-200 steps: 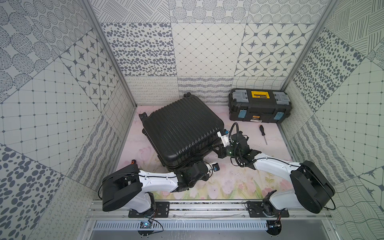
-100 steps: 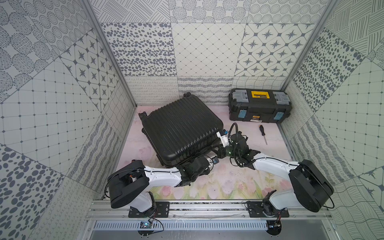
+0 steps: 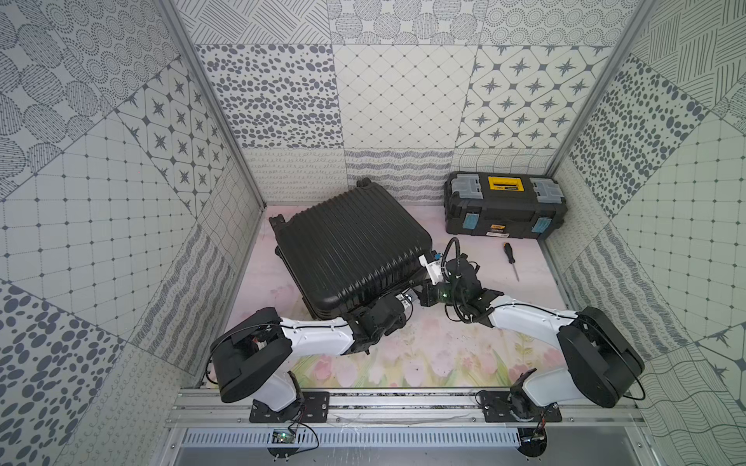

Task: Open the suitcase zippers
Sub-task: Unzip the zipper on the suitcase.

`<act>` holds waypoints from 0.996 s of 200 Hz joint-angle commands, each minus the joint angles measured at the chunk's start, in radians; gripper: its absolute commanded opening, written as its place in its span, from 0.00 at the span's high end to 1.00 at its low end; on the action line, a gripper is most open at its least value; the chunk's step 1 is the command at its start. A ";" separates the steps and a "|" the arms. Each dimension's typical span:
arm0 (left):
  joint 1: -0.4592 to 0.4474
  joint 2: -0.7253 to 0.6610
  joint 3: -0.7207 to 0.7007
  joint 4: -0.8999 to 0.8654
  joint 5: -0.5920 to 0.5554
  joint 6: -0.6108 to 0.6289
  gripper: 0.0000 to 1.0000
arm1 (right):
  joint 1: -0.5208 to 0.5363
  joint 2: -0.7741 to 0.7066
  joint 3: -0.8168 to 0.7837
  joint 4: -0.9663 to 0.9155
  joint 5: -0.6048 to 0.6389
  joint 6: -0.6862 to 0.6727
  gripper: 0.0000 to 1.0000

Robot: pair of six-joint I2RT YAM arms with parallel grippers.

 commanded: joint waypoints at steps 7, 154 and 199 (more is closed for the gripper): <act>0.040 -0.037 -0.001 -0.240 0.034 -0.151 1.00 | -0.012 -0.027 0.024 0.005 -0.033 0.010 1.00; 0.055 -0.283 0.078 -0.490 0.165 0.031 1.00 | -0.257 -0.160 0.003 -0.127 0.094 -0.111 1.00; -0.038 -0.357 0.091 -0.641 0.172 0.272 1.00 | -0.264 -0.174 -0.005 -0.100 0.094 -0.125 1.00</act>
